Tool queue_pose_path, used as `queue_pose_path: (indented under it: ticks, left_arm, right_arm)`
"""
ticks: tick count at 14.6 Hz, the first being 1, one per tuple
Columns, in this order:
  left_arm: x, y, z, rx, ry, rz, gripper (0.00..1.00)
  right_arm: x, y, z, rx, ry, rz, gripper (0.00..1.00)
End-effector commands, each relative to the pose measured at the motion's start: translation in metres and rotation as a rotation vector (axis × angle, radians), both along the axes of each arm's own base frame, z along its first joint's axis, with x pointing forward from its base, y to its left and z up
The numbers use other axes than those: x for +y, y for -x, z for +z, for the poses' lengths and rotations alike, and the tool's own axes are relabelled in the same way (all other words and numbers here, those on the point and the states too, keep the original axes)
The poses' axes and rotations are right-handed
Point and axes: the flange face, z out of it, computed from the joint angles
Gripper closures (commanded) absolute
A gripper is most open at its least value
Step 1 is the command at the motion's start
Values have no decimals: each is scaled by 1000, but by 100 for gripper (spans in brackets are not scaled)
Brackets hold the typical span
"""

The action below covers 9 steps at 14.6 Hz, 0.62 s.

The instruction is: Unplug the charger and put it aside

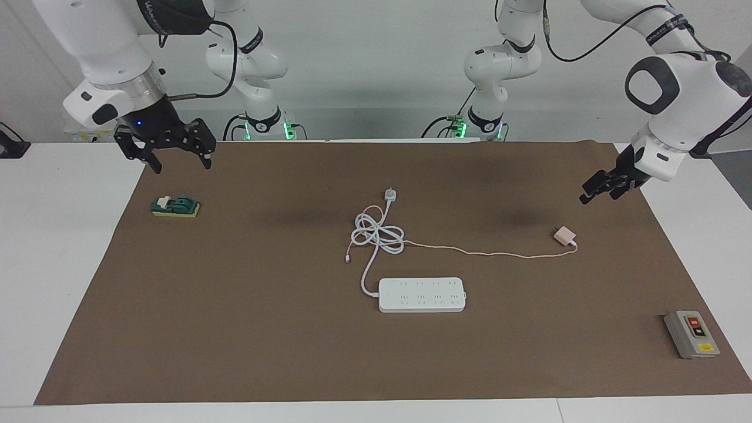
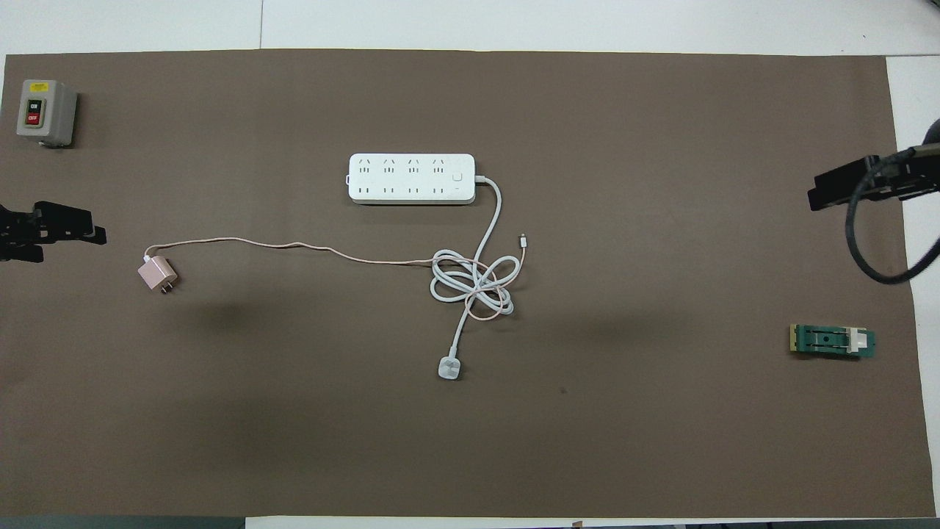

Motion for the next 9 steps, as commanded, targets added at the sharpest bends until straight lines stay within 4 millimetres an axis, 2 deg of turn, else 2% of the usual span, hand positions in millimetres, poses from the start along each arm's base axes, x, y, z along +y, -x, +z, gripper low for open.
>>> queue_pose_path:
  ticks: [1,3,5,7,9]
  left_arm:
    - [-2,3,46,44,-23,48,0]
    - [-4,13,72,104,-51,50,0]
    - [-17,28,93,114,-129,23,0]
    - [-18,33,100,104,-143,23,0]
    - [-29,36,105,101,-144,3,0]
  right_arm:
    - [-10,29,6,44,17,45,0]
    - [-9,52,8,51,21,44,0]
    - [-10,72,2,57,25,30,0]
    - [-12,75,-9,44,26,21,0]
    - [-23,67,-12,9,27,1,0]
